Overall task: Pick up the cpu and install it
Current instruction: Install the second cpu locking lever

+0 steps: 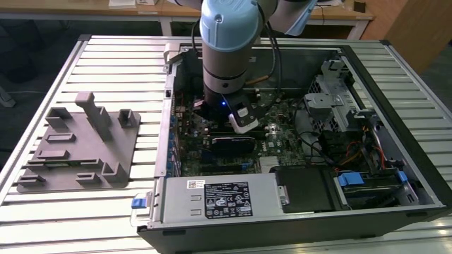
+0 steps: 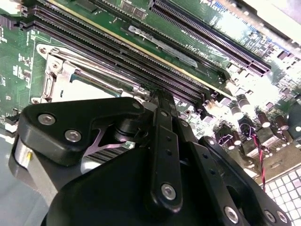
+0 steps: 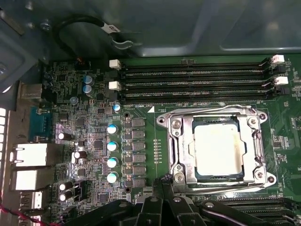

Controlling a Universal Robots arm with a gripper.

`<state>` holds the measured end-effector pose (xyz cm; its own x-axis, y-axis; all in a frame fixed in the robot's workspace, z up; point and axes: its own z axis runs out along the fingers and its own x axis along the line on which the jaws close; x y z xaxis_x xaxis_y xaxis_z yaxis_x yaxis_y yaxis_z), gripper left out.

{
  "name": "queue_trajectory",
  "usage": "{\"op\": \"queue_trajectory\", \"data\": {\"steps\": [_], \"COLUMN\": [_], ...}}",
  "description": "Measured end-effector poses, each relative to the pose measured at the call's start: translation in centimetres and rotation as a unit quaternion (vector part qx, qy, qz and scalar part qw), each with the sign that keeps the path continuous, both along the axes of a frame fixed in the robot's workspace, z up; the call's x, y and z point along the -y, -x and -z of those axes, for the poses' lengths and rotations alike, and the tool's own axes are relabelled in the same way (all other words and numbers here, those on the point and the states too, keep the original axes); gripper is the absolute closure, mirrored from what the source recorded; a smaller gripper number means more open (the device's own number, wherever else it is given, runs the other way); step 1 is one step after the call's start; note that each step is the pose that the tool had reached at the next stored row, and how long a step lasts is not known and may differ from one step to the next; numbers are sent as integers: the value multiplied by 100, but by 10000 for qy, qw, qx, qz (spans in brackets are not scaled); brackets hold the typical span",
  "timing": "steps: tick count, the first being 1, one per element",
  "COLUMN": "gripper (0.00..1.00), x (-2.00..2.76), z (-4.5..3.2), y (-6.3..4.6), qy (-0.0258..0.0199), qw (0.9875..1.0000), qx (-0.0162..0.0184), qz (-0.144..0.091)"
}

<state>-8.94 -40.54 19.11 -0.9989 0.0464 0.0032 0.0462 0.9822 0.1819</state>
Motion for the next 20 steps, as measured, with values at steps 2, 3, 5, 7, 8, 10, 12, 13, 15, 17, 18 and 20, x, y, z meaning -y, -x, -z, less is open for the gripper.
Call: {"op": "queue_trajectory", "data": {"steps": [2,3,5,7,8,10,12,13,15,17,18,20], "gripper": [89,89,89,89,89,89,89,89,89,89,89,89], "x": [0,0,1,2,0,-1,-2,-2,-2,-2,-2,-3], "z": [-3,-7,-22,-52,-68,-115,-166,-193,-243,-291,-315,-358], "y": [0,0,1,2,1,1,1,1,1,1,1,1], "qy": [2,2,4,5,2,3,2,2,2,2,2,1], "qw": [10000,10000,10000,10000,10000,10000,10000,10000,10000,10000,10000,10000], "qx": [0,1,0,-1,0,0,1,1,1,1,0,2], "qz": [0,0,0,0,0,0,0,0,0,1,2,3]}}
